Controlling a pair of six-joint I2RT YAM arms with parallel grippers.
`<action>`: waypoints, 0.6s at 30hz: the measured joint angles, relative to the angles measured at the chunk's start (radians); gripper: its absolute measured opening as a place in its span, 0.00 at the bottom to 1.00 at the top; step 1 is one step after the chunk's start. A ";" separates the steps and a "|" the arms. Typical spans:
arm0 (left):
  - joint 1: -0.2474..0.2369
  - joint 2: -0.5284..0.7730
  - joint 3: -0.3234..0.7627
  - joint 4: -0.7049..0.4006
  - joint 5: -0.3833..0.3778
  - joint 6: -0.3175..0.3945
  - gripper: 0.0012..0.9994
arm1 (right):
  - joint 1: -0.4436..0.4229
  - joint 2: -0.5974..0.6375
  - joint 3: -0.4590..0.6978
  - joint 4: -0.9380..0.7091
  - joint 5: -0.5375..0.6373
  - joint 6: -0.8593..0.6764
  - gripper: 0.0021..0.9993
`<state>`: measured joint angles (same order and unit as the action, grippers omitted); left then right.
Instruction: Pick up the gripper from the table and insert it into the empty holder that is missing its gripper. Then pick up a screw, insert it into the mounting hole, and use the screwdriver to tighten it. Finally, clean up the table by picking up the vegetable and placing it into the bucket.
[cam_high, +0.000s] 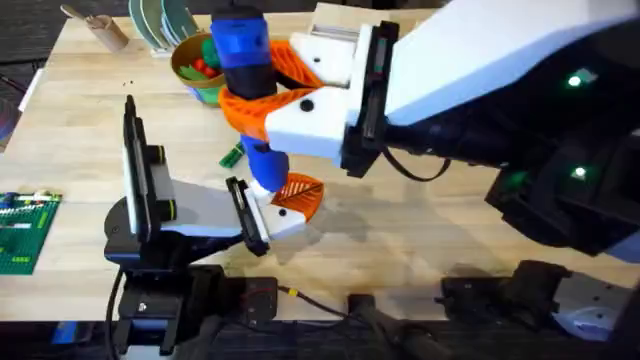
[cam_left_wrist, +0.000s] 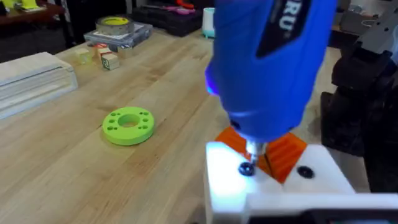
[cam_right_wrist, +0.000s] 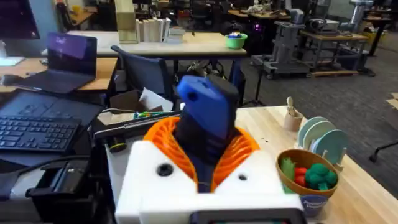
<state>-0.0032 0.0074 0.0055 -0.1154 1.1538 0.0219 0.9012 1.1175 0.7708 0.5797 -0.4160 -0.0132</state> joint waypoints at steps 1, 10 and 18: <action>0.000 0.000 0.000 0.000 0.000 0.000 0.00 | 0.000 0.002 0.000 0.001 0.000 -0.002 0.09; 0.000 0.000 0.000 0.001 -0.006 0.000 0.00 | 0.000 0.017 0.000 0.059 0.000 -0.008 0.08; 0.000 0.000 0.000 0.001 -0.006 0.000 0.00 | 0.000 0.017 0.000 0.070 0.000 -0.013 0.08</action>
<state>-0.0032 0.0074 0.0055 -0.1143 1.1473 0.0216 0.9012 1.1345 0.7708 0.6495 -0.4156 -0.0261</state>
